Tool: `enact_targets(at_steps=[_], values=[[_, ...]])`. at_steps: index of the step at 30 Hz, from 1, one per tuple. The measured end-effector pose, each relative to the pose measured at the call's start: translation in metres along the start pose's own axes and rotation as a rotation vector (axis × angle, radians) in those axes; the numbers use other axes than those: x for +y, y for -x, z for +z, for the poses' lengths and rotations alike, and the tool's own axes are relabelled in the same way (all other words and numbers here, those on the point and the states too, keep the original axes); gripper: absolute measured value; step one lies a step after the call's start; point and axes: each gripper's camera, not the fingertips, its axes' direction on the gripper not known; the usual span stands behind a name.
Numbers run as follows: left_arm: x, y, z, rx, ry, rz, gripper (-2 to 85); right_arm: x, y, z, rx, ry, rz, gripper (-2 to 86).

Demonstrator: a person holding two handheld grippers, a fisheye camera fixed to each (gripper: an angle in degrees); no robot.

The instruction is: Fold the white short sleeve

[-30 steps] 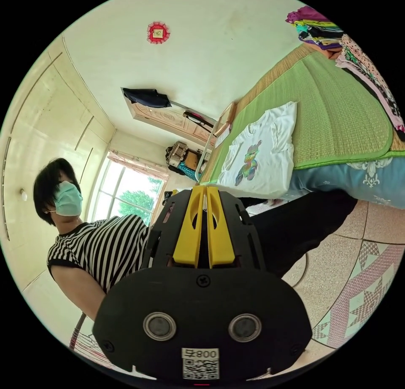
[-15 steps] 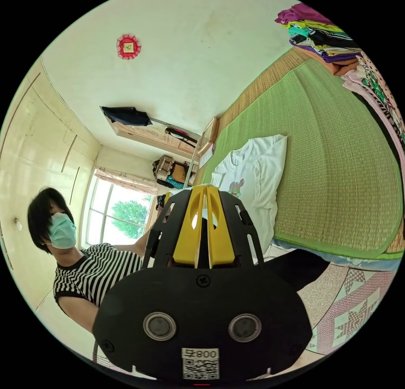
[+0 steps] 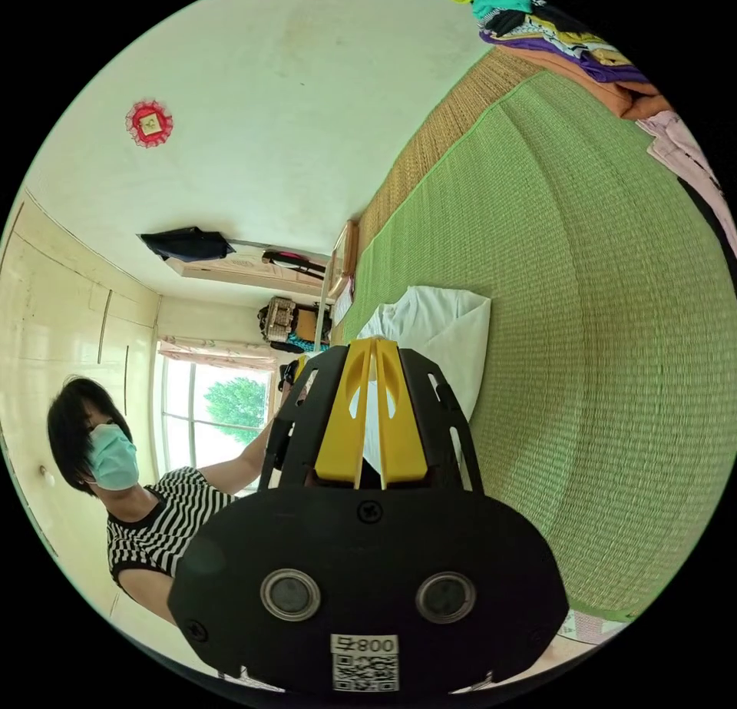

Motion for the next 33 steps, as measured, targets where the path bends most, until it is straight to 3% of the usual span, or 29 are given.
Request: enact_targets(at_steps=[18, 23, 27, 30, 33], values=[[-0.158, 0.063, 0.143, -0.086, -0.023, -0.171, 1.5, -0.134, -0.057, 0.086, -0.001, -0.002, 0.167, 0.2], [-0.177, 0.065, 0.162, -0.047, -0.134, -0.196, 1.7, -0.14, -0.03, 0.099, 0.019, -0.037, 0.114, 0.1], [-0.179, 0.052, 0.169, -0.027, -0.256, -0.165, 0.7, -0.134, 0.035, 0.142, 0.188, 0.039, -0.047, 0.1], [-0.181, 0.031, 0.201, -0.044, -0.157, -0.106, 0.3, -0.129, 0.07, 0.198, 0.372, 0.167, -0.129, 0.0], [-0.187, 0.012, 0.257, -0.07, 0.057, -0.054, 0.2, -0.13, 0.085, 0.248, 0.482, 0.232, -0.166, 0.0]])
